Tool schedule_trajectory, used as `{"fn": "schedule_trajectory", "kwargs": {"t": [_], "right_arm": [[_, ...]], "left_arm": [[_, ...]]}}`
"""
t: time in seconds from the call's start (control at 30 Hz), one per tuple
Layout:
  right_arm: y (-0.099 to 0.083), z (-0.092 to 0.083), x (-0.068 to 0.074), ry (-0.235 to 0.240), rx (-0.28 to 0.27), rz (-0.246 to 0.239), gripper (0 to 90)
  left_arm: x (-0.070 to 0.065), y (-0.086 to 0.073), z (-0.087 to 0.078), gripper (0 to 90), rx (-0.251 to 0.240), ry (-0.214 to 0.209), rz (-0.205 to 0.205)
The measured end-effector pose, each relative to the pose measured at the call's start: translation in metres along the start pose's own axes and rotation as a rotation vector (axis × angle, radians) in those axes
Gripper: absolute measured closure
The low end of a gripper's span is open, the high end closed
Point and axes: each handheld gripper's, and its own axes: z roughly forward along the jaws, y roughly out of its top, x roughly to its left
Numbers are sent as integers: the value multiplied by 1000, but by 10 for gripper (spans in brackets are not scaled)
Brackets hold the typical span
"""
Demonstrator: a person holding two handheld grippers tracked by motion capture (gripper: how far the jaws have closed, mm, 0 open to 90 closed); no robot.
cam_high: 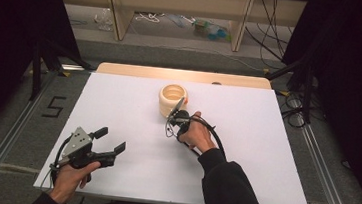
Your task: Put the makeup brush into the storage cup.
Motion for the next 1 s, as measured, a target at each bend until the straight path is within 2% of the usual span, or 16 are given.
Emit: {"fn": "schedule_trajectory", "kwargs": {"t": [0.33, 0.5, 0.53, 0.57, 0.67, 1.0], "right_arm": [[2, 0, 2, -15, 8, -29, 839], [3, 0, 3, -20, 17, -25, 840], [3, 1, 3, -24, 10, -46, 840], [4, 1, 3, -24, 28, -54, 840], [7, 1, 6, -27, 46, -50, 840], [5, 0, 4, -16, 41, -47, 840]], "left_arm": [[0, 0, 0, 161, -1, 0, 0], [1, 0, 0, 161, -1, 3, -3], [1, 0, 0, 161, 0, 4, -3], [1, 0, 0, 161, -1, 4, -3], [1, 0, -1, 161, -5, 0, -1], [2, 0, -1, 161, -4, 4, -3]]}}
